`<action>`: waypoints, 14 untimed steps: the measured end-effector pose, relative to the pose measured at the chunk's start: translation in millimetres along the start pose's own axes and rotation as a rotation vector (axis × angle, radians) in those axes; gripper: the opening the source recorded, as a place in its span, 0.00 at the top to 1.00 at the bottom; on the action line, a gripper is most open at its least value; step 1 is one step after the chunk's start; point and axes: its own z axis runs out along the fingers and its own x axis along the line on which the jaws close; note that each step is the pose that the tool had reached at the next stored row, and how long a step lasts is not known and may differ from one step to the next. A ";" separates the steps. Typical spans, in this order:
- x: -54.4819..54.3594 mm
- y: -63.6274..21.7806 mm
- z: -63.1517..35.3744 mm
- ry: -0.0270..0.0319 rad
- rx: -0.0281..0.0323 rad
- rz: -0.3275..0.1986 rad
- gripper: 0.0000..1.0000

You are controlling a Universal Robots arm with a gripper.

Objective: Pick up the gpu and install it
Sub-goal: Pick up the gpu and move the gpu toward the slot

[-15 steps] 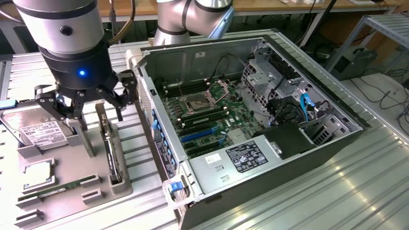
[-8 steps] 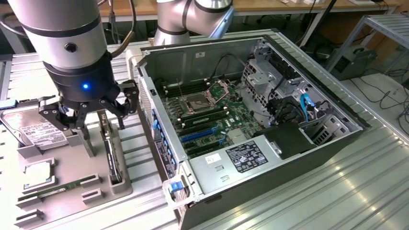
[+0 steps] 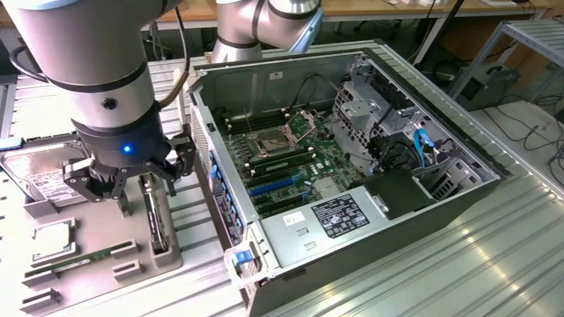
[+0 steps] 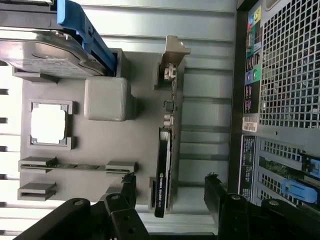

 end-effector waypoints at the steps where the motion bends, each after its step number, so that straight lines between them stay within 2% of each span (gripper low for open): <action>1: 0.2 -1.2 5.4 0.0003 -0.0001 -0.002 0.34; 14: 0.2 -1.4 7.7 0.0003 -0.0004 -0.002 0.34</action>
